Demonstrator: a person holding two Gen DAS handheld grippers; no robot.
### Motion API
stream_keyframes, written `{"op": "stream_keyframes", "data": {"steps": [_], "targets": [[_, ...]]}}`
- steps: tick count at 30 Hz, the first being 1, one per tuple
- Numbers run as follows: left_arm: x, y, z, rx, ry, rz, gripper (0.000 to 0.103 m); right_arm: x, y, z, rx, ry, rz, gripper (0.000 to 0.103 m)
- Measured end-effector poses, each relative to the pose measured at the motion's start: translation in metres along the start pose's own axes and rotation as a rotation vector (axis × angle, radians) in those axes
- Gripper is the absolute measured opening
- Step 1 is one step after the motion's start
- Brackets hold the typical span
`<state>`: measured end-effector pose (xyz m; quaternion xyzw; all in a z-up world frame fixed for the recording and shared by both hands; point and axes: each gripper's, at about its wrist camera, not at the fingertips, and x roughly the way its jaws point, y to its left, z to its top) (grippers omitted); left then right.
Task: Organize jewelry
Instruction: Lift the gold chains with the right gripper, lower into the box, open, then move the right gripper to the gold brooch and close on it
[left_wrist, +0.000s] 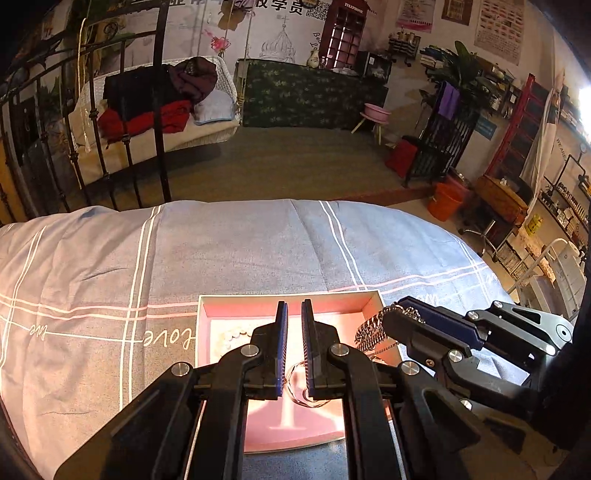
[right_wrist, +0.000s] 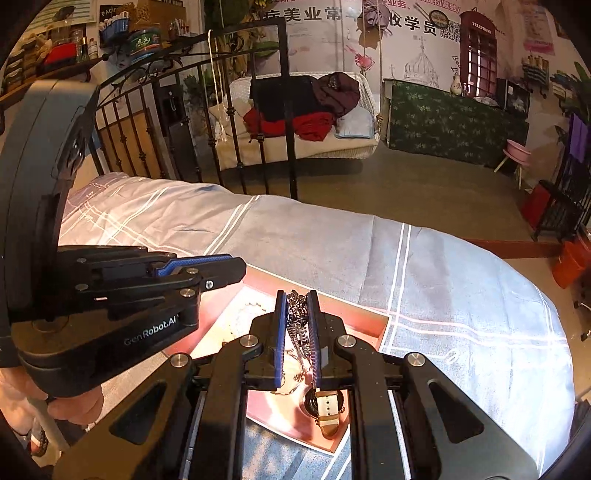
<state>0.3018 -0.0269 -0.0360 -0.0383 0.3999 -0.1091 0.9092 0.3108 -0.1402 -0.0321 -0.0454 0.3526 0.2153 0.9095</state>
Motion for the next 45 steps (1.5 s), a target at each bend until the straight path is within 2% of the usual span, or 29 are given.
{"op": "stream_keyframes", "data": {"steps": [8, 26, 27, 28, 29, 30, 32, 40, 45], "targets": [[0.016, 0.005, -0.007, 0.004, 0.038, 0.039, 0.008, 0.021, -0.003, -0.017, 0.007, 0.082, -0.071, 0.012], [0.036, 0.012, -0.003, -0.016, 0.082, 0.061, 0.008, 0.029, 0.002, -0.025, -0.009, 0.108, -0.044, 0.012], [0.037, 0.012, -0.003, -0.014, 0.095, 0.052, 0.013, 0.03, 0.003, -0.025, -0.008, 0.116, -0.037, 0.014], [0.039, 0.013, -0.002, -0.017, 0.113, 0.049, 0.042, 0.031, 0.0, -0.027, -0.007, 0.133, -0.031, 0.037], [0.039, 0.014, -0.002, -0.028, 0.113, 0.06, 0.079, 0.031, 0.001, -0.028, -0.011, 0.136, -0.049, 0.084], [0.035, 0.016, -0.001, -0.04, 0.081, 0.073, 0.089, 0.03, 0.004, -0.029, -0.033, 0.123, -0.091, 0.099], [0.026, 0.016, -0.001, -0.035, 0.026, 0.09, 0.097, 0.027, 0.009, -0.031, -0.068, 0.106, -0.103, 0.097], [0.018, 0.016, -0.012, -0.019, 0.012, 0.102, 0.097, 0.023, 0.008, -0.042, -0.03, 0.101, -0.065, 0.097], [-0.006, 0.02, -0.033, 0.004, -0.044, 0.099, 0.097, 0.002, 0.001, -0.062, 0.024, 0.068, -0.05, 0.097]]}}
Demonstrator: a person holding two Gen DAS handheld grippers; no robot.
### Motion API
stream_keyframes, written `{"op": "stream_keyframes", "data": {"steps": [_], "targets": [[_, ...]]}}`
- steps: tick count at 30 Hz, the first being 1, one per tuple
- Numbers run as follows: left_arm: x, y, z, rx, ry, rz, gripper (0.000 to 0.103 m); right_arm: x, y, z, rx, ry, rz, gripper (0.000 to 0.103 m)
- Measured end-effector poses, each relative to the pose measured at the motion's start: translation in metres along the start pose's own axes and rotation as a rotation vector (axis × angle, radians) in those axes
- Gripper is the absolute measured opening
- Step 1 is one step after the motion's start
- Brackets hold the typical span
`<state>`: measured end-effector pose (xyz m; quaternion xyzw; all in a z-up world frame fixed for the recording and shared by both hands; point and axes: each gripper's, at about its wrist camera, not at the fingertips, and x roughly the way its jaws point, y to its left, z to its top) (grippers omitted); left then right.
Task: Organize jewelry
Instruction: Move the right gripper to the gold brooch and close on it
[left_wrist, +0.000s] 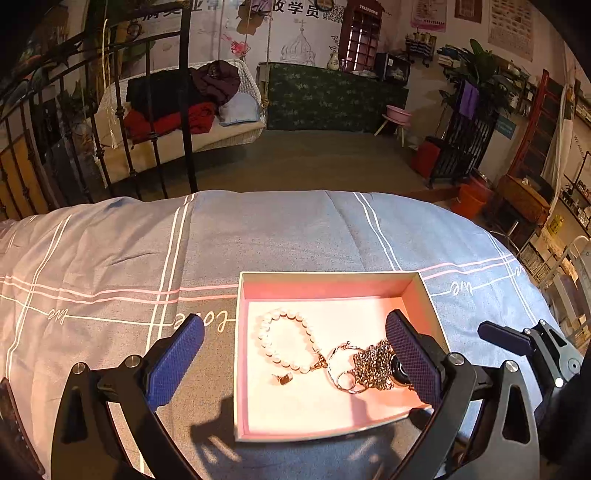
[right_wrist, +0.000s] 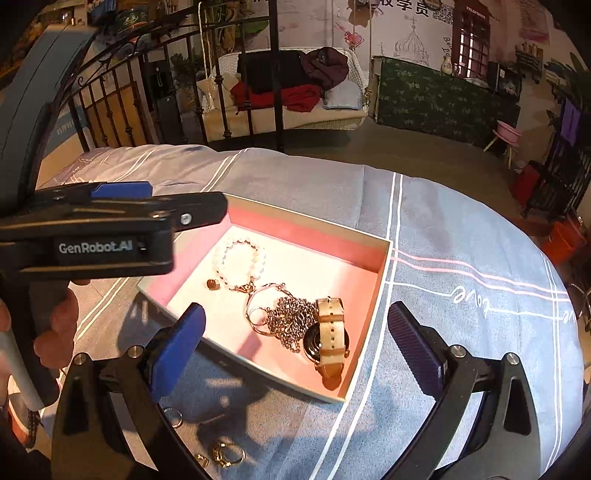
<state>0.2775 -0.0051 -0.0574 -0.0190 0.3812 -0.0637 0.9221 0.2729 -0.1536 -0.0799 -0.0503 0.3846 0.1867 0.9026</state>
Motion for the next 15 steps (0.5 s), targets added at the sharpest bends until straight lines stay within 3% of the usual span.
{"op": "stream_keyframes", "data": {"steps": [5, 8, 12, 15], "targets": [[-0.022, 0.0, -0.045, 0.037, -0.005, -0.046, 0.097, -0.022, -0.017, -0.035, 0.096, -0.025, -0.006, 0.097], [-0.023, -0.003, -0.08, 0.031, 0.07, -0.107, 0.097, -0.026, -0.024, -0.06, 0.148, 0.009, -0.028, 0.097], [-0.013, -0.009, -0.127, 0.009, 0.222, -0.141, 0.097, -0.031, -0.019, -0.093, 0.184, 0.082, 0.06, 0.097], [-0.017, -0.013, -0.151, 0.04, 0.227, -0.113, 0.097, -0.039, -0.007, -0.12, 0.175, 0.112, 0.087, 0.097]]}}
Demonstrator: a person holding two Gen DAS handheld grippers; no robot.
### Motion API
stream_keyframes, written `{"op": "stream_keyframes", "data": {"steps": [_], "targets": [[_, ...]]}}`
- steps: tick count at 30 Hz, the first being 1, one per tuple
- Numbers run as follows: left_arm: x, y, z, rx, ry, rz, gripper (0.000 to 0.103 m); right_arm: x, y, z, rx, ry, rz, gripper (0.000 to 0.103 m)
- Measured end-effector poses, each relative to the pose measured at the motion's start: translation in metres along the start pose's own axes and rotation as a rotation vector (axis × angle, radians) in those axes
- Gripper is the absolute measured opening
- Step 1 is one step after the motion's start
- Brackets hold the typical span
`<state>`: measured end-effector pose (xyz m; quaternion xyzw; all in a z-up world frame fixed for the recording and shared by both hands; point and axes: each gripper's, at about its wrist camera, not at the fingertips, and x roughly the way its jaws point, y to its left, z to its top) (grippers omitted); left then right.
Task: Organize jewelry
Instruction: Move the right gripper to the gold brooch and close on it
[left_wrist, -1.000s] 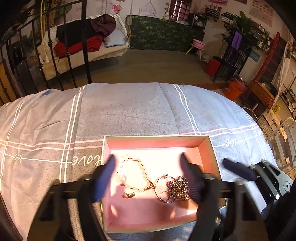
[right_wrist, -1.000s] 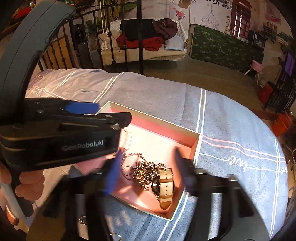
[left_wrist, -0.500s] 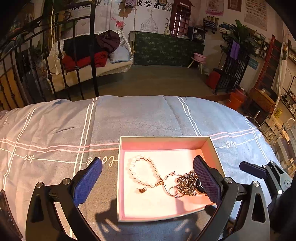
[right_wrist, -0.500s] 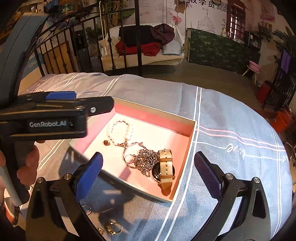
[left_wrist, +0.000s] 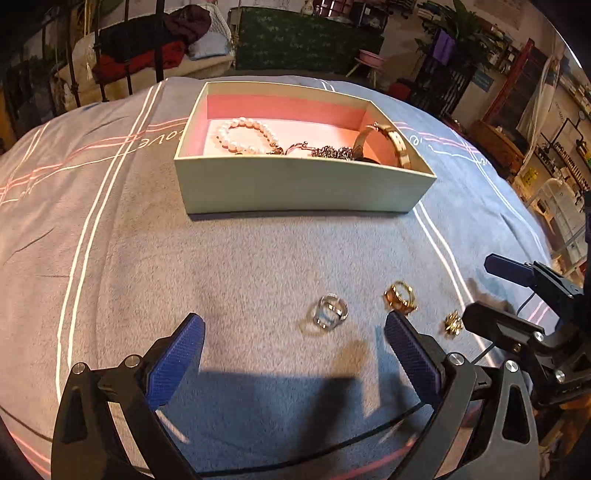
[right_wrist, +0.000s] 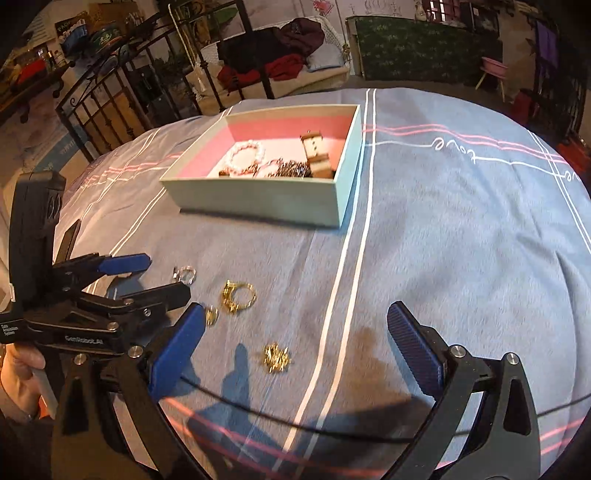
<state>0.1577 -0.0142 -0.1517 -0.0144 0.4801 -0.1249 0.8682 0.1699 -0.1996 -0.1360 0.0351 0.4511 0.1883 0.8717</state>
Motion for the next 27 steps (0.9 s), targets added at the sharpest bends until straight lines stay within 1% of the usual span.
{"op": "stream_keyframes", "data": {"steps": [1, 3, 4, 5, 6, 7, 8, 9, 10, 11, 15, 17, 18, 20, 21, 22, 23, 24, 26, 27], "targets": [[-0.002, -0.003, -0.005, 0.019, -0.009, 0.015, 0.097, -0.001, 0.003, -0.009, -0.007, 0.004, -0.003, 0.097], [-0.003, -0.007, -0.013, 0.038, -0.016, 0.03, 0.097, 0.001, 0.012, -0.024, -0.033, 0.035, 0.034, 0.097], [-0.002, -0.008, -0.015, 0.049, -0.021, 0.038, 0.097, 0.004, 0.018, -0.03, -0.056, 0.051, 0.039, 0.097], [-0.001, -0.008, -0.015, 0.054, -0.021, 0.046, 0.097, 0.007, 0.025, -0.034, -0.09, 0.057, 0.026, 0.097], [-0.001, -0.009, -0.015, 0.057, -0.018, 0.052, 0.097, 0.01, 0.032, -0.037, -0.13, 0.057, -0.004, 0.097], [0.0, -0.01, -0.015, 0.061, -0.019, 0.058, 0.097, 0.013, 0.038, -0.038, -0.157, 0.058, -0.039, 0.095], [0.0, -0.01, -0.015, 0.059, -0.018, 0.059, 0.097, 0.015, 0.041, -0.039, -0.17, 0.063, -0.054, 0.091], [-0.001, -0.011, -0.014, 0.058, -0.018, 0.059, 0.097, 0.015, 0.043, -0.038, -0.165, 0.06, -0.045, 0.087], [-0.001, -0.01, -0.014, 0.057, -0.018, 0.057, 0.097, 0.015, 0.042, -0.036, -0.146, 0.055, -0.028, 0.075], [-0.001, -0.01, -0.014, 0.056, -0.019, 0.054, 0.097, 0.016, 0.041, -0.036, -0.124, 0.053, -0.017, 0.068], [-0.001, -0.011, -0.017, 0.068, -0.027, 0.058, 0.097, 0.018, 0.038, -0.034, -0.117, 0.051, -0.01, 0.063], [-0.001, -0.012, -0.018, 0.071, -0.03, 0.06, 0.097, 0.018, 0.039, -0.035, -0.12, 0.042, -0.021, 0.049], [-0.001, -0.013, -0.019, 0.075, -0.032, 0.063, 0.097, 0.017, 0.038, -0.035, -0.116, 0.037, -0.023, 0.046], [-0.002, -0.014, -0.02, 0.084, -0.04, 0.071, 0.097, 0.017, 0.036, -0.035, -0.104, 0.03, -0.021, 0.033], [-0.002, -0.014, -0.021, 0.086, -0.046, 0.077, 0.096, 0.016, 0.034, -0.034, -0.093, 0.025, -0.027, 0.03], [-0.003, -0.015, -0.022, 0.09, -0.053, 0.083, 0.094, 0.016, 0.031, -0.034, -0.082, 0.021, -0.027, 0.026], [-0.005, -0.016, -0.023, 0.094, -0.061, 0.085, 0.088, 0.015, 0.03, -0.032, -0.071, 0.016, -0.028, 0.022], [-0.006, -0.016, -0.023, 0.097, -0.07, 0.085, 0.085, 0.015, 0.028, -0.032, -0.064, 0.014, -0.029, 0.021], [-0.01, -0.018, -0.023, 0.109, -0.092, 0.089, 0.064, 0.015, 0.027, -0.032, -0.062, 0.01, -0.031, 0.019], [-0.011, -0.019, -0.023, 0.116, -0.102, 0.094, 0.057, 0.014, 0.027, -0.032, -0.064, 0.007, -0.034, 0.019]]}}
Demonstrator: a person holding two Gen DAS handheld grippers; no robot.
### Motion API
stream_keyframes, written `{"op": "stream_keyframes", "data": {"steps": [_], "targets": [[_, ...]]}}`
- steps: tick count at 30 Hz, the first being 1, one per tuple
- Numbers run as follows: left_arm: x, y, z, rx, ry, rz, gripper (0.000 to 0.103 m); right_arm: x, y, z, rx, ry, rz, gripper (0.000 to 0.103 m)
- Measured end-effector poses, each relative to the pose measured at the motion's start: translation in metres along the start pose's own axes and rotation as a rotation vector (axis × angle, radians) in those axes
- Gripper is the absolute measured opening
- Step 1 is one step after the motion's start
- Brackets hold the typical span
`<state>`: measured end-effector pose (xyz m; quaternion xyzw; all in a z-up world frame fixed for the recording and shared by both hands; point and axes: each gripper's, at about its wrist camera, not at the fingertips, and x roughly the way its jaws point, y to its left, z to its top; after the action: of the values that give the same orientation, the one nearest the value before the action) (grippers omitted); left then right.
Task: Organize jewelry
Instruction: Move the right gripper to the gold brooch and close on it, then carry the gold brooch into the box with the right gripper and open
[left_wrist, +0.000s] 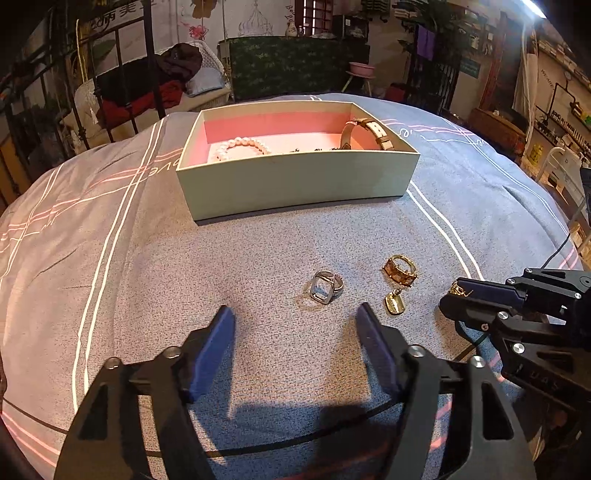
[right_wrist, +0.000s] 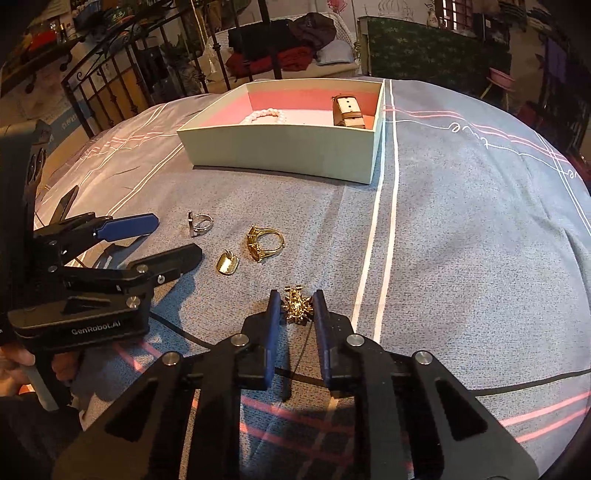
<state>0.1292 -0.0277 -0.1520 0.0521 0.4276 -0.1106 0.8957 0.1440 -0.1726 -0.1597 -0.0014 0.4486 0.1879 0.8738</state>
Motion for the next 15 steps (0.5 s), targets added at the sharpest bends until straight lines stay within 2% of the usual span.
{"op": "stream_keyframes", "data": {"steps": [1, 2, 5, 10, 15], "targets": [[-0.001, 0.0, 0.001, 0.003, -0.008, 0.004, 0.043, 0.0, 0.001, 0.0, -0.004, -0.002, -0.005, 0.019], [-0.002, -0.001, 0.001, 0.003, -0.013, 0.009, 0.034, -0.001, 0.002, 0.0, -0.01, -0.005, -0.011, 0.019], [-0.005, 0.002, 0.003, -0.014, -0.027, 0.015, 0.012, -0.002, 0.004, 0.0, -0.018, -0.013, -0.02, 0.018], [-0.007, 0.01, 0.006, -0.065, -0.034, 0.032, 0.012, -0.006, 0.003, 0.0, -0.012, -0.017, -0.01, 0.018], [-0.007, 0.015, 0.017, -0.051, -0.036, 0.061, 0.012, -0.013, 0.004, 0.017, -0.02, -0.044, 0.022, 0.018]]}}
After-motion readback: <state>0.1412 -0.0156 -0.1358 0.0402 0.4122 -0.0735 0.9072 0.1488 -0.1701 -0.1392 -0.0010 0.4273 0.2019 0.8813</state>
